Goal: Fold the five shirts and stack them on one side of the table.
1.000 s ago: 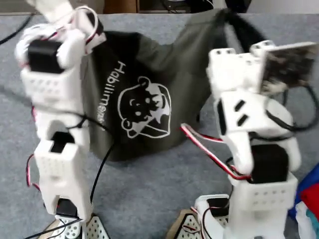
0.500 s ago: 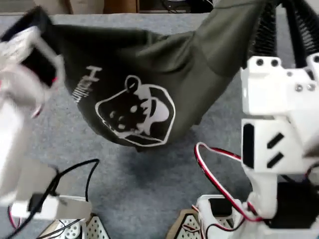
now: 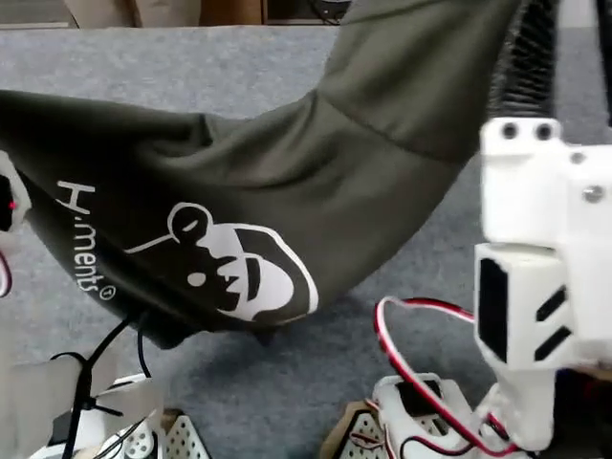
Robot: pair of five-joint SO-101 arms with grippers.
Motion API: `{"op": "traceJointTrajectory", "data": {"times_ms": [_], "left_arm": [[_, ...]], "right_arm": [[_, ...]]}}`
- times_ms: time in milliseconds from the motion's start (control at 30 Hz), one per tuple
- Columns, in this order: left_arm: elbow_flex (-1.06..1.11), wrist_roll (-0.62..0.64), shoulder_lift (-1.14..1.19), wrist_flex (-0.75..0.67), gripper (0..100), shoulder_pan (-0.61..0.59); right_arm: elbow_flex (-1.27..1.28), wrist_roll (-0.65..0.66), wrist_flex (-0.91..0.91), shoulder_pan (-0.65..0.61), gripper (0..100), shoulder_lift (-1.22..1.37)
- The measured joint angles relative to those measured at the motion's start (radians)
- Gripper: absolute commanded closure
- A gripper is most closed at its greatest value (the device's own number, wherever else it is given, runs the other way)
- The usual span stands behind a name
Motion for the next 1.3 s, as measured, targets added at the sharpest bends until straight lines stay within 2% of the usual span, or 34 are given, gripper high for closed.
{"op": "traceJointTrajectory", "data": {"times_ms": [167, 333, 467, 567, 767, 1300], "left_arm": [[0.164, 0.031, -0.029, 0.000, 98, 0.000], [0.463, 0.037, -0.124, 0.000, 98, 0.000], [0.729, 0.038, -0.224, 0.000, 98, 0.106], [0.841, 0.038, -0.315, 0.000, 98, 0.175], [0.872, 0.038, -0.514, -0.026, 98, 0.249], [0.882, -0.009, -0.723, -0.040, 98, 0.255]], "right_arm": [[0.000, 0.068, 0.000, -0.117, 99.5, 0.035], [0.000, 0.074, 0.000, -0.141, 99.5, 0.069], [-0.002, 0.075, 0.011, -0.143, 99.5, 0.081], [-0.026, 0.080, 0.011, -0.143, 99.5, 0.081], [-0.155, 0.080, 0.011, -0.143, 99.5, 0.080], [-0.341, 0.127, 0.015, -0.143, 99.5, 0.078]]}}
